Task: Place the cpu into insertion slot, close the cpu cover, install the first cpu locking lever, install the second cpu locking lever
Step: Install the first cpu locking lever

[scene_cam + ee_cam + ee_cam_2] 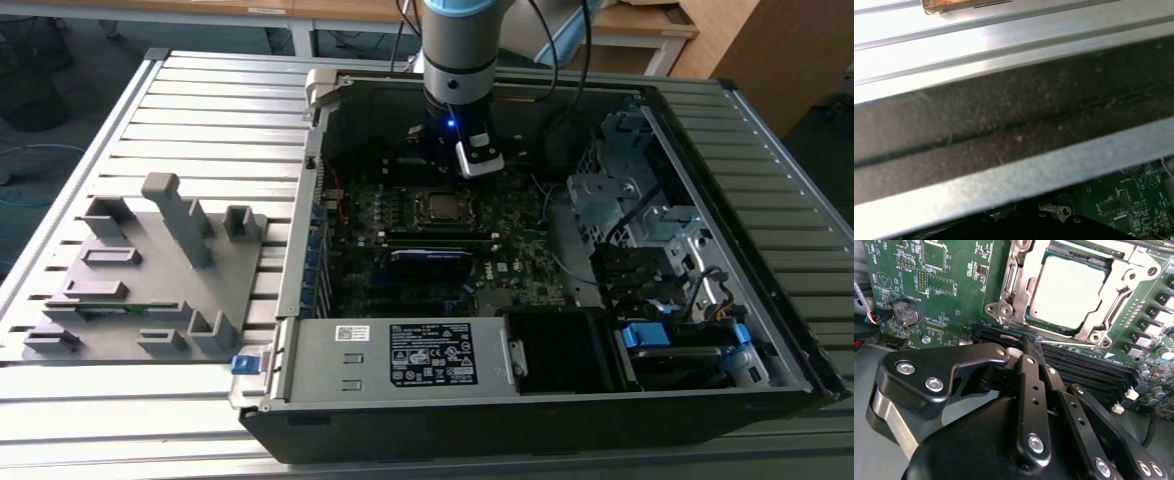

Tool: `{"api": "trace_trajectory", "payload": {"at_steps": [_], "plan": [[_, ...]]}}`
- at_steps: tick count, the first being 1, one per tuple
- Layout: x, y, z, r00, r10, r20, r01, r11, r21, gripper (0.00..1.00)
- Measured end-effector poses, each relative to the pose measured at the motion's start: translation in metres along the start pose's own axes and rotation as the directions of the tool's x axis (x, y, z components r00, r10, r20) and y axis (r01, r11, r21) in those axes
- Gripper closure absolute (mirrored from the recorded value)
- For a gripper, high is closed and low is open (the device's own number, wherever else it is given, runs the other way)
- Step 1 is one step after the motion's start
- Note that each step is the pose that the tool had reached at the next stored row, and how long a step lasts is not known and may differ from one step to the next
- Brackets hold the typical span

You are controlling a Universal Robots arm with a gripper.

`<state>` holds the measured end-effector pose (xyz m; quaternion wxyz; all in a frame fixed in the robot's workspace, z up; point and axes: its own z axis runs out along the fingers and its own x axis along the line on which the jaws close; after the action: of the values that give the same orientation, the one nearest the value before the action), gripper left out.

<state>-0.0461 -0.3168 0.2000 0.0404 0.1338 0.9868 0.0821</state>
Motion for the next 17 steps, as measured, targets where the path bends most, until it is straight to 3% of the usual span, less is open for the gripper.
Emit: {"api": "trace_trajectory", "payload": {"at_steps": [17], "plan": [[0.0026,0.0036,0.0019,0.9998,0.019,0.004,-0.019,0.9998,0.0024,0.9]]}}
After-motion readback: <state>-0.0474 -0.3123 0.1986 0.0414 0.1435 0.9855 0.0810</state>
